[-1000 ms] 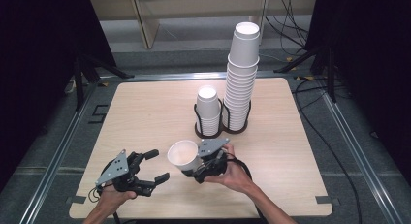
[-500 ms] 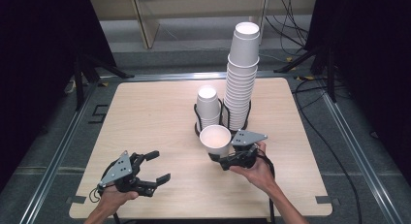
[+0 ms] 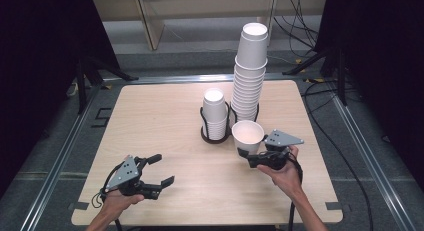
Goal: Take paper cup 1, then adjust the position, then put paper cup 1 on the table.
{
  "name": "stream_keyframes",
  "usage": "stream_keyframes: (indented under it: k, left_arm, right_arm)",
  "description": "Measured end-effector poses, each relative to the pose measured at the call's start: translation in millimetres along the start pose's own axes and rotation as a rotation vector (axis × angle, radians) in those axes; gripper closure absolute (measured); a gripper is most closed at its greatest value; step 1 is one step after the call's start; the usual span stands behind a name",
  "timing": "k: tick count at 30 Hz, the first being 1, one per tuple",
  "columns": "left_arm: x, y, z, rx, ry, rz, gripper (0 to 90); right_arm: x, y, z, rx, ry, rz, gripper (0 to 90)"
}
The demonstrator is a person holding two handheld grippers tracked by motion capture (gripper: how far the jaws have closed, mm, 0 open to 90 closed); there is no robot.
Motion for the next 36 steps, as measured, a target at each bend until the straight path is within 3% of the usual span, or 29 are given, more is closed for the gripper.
stream_keyframes:
  k: [2,3,4,5,6,7,8,9,14,16,17,18,19,21,22,23,25,26,31,33,36]
  left_arm:
    - [-0.8,0.3,-0.3,-0.001,-0.004,-0.001,14.7]
    - [-0.8,0.3,0.1,-0.002,-0.006,-0.009,14.7]
    - [-0.2,0.2,0.5,-0.004,-0.003,-0.027,14.7]
    - [-2.7,-0.1,1.0,-0.001,-0.013,-0.003,14.6]
    - [-3.1,-0.1,1.1,-0.001,-0.016,-0.006,14.6]
    - [-3.5,0.0,1.1,-0.002,-0.017,-0.005,14.7]
    - [-3.8,0.1,1.3,-0.001,-0.018,-0.005,14.6]
    - [-3.8,0.0,1.4,-0.002,-0.019,-0.006,14.6]
    - [-2.3,0.5,1.1,-0.003,-0.015,-0.004,14.7]
    - [-0.4,0.9,1.3,-0.005,-0.009,-0.024,14.7]
    - [-2.2,1.0,1.5,-0.002,-0.015,0.002,14.7]
    - [-1.6,1.0,1.5,-0.003,-0.013,-0.009,14.7]
    - [-0.8,1.0,1.4,-0.004,-0.009,-0.026,14.7]
    - [-1.9,0.9,1.3,-0.005,-0.013,-0.016,14.7]
    - [-3.1,0.9,1.3,-0.002,-0.016,0.0,14.7]
    - [-1.9,1.0,1.3,-0.003,-0.013,-0.015,14.7]
    - [-1.2,1.2,1.2,-0.004,-0.01,-0.022,14.7]
    - [-1.4,1.3,1.3,-0.003,-0.01,-0.02,14.7]
    - [-2.3,1.7,1.7,-0.004,-0.015,0.001,14.7]
    - [-2.1,1.7,1.6,-0.007,-0.015,0.0,14.7]
    - [-2.1,1.8,2.0,-0.009,-0.018,-0.001,14.7]
  right_arm:
    - [-5.3,0.1,-8.0,0.014,0.024,0.001,20.7]
    - [-8.7,1.1,-9.9,0.052,0.04,0.022,20.7]
    - [-9.8,0.6,-15.9,0.028,0.058,0.013,20.7]
    - [-10.7,0.3,-18.8,0.023,0.077,0.008,20.7]
    - [-12.8,0.9,-21.0,0.049,0.096,0.012,20.7]
    - [-13.3,0.2,-24.5,0.041,0.089,0.001,20.7]
    - [-14.8,0.7,-26.2,0.068,0.088,0.0,20.6]
    - [-16.2,0.7,-31.4,0.052,0.116,-0.012,20.6]
    - [-21.4,3.2,-46.4,0.09,0.16,-0.02,20.6]
    - [-22.7,3.6,-53.4,0.087,0.182,-0.03,20.6]
    - [-23.7,3.9,-57.1,0.087,0.195,-0.034,20.6]
    - [-24.8,4.2,-61.0,0.086,0.206,-0.033,20.6]
    - [-24.5,4.7,-63.6,0.112,0.204,-0.049,20.5]
    - [-27.0,5.5,-72.6,0.105,0.24,-0.065,20.4]
    - [-26.7,6.6,-75.2,0.142,0.247,-0.075,20.4]
    - [-29.4,6.6,-79.1,0.125,0.266,-0.059,20.4]
    - [-30.6,8.6,-86.5,0.137,0.292,-0.054,20.4]
    - [-29.4,9.5,-90.5,0.144,0.298,-0.073,20.4]
    - [-24.9,9.2,-104.7,0.152,0.334,-0.057,20.4]
    - [-21.8,8.9,-106.1,0.182,0.338,-0.052,20.4]
    - [-16.6,8.5,-112.2,0.163,0.353,-0.053,20.4]
Point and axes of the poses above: each handheld gripper's, and its own axes: x roughly forward along the jaws, y roughly out of its underside, z roughly to its left, the point moved 3 cm from there along x, roughly forward along the jaws, and after that the axes turned 9 degrees about x, right-handed, at the moved point
